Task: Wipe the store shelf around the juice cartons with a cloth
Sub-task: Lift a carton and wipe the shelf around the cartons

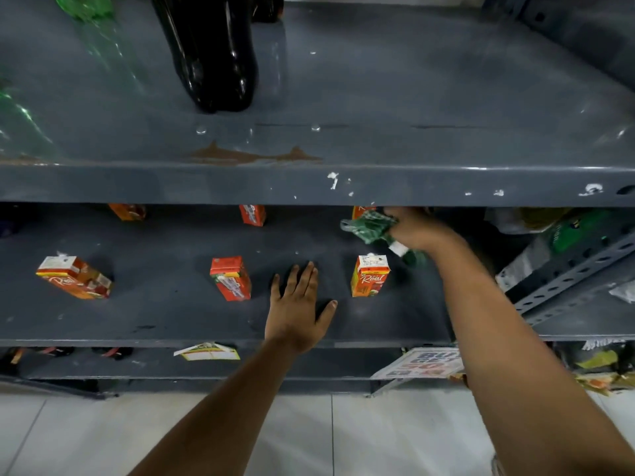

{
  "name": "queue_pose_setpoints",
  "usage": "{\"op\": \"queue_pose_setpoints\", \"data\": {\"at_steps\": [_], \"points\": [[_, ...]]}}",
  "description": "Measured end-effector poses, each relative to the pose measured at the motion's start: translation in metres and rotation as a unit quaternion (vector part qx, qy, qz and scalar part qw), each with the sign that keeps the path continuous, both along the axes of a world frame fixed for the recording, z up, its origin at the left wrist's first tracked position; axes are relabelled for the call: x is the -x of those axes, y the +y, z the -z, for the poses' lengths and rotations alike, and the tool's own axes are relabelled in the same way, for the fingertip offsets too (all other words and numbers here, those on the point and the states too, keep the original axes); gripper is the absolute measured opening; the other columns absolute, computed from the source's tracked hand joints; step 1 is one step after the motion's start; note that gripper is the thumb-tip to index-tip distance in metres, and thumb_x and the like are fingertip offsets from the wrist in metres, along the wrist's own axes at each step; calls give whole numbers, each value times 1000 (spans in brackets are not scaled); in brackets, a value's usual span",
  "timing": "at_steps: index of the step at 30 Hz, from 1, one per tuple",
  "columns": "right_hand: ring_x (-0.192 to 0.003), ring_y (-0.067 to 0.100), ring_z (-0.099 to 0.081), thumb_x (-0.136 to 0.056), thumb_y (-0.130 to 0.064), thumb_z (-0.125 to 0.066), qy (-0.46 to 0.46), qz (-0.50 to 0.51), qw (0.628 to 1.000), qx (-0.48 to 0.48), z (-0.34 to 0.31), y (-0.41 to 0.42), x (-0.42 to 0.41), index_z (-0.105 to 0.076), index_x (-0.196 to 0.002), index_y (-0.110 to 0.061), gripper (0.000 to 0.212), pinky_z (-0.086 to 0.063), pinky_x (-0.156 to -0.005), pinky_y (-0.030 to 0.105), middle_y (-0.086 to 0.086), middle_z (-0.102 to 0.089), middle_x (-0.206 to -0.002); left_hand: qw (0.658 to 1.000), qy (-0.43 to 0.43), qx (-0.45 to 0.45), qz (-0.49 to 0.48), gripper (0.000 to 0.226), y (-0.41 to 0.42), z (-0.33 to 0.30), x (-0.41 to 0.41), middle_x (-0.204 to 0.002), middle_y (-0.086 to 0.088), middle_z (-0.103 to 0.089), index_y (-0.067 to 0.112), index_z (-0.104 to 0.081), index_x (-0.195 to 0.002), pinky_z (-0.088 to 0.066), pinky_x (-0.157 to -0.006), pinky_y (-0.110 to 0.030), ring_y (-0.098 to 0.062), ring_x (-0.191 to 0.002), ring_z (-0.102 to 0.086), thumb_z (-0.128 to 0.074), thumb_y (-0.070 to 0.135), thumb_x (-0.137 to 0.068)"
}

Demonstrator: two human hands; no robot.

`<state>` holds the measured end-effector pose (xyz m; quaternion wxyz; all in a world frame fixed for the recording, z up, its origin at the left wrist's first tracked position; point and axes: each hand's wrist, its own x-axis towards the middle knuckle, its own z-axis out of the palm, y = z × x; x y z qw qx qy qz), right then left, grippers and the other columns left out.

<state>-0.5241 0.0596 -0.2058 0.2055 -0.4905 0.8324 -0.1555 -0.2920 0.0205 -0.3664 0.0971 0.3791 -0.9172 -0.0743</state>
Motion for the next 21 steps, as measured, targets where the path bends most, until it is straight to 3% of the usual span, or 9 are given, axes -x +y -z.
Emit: {"op": "queue_pose_setpoints", "data": {"at_steps": [3,6,10,13,16,18,21], "points": [[-102,26,-57,-83,8,-39,4,-109,991,-76,13,-32,-2,-57,-128,-19,55,-48,-79,31,14,-57,-131,1000,11,-4,5,79,0,1,9,-165,0,-15,14,-15,-156,5,-121,-49,-21,-151,-5,-20,63,-95],[-115,29,-55,-83,11,-37,15,-149,972,-180,34,-46,-5,-57,-131,-17,58,-47,-94,34,10,-53,-138,1000,1,-10,-3,79,-5,5,4,-165,1,-10,16,-12,-157,7,-121,-48,-19,-151,1,-16,64,-95],[-75,21,-62,-83,11,-50,-13,-102,977,-189,57,-45,17,-70,-107,-9,37,-52,-77,34,11,-70,-99,1000,3,-20,-12,79,-11,9,5,-166,2,-8,17,-10,-157,8,-121,-47,-18,-151,2,-13,65,-94],[-82,25,-61,-87,10,-43,-25,-49,984,-169,78,-33,23,-71,-98,-10,36,-51,-78,34,15,-70,-102,999,-5,-30,-22,80,-9,22,-5,-165,2,-9,17,-11,-157,9,-121,-47,-19,-152,1,-13,65,-94],[-94,28,-60,-91,4,-39,-8,-48,975,-218,89,-25,29,-68,-103,-7,33,-45,-82,31,17,-66,-116,999,-10,-33,-33,80,-7,33,-19,-165,1,-14,16,-15,-157,7,-121,-48,-21,-152,-3,-15,65,-93],[-90,26,-59,-93,-2,-40,-2,-35,973,-229,84,-26,37,-67,-95,-11,29,-45,-80,31,15,-66,-115,999,-5,-37,-38,80,-6,38,-24,-164,0,-16,16,-17,-156,6,-121,-48,-21,-151,-6,-17,65,-93],[-93,30,-60,-94,-29,-49,-54,69,990,-107,77,-42,50,-63,-106,-11,26,-49,-85,38,14,-63,-112,998,-12,-44,-50,81,-2,43,-26,-165,1,-14,18,-14,-157,7,-121,-49,-20,-152,-3,-16,67,-93]]}}
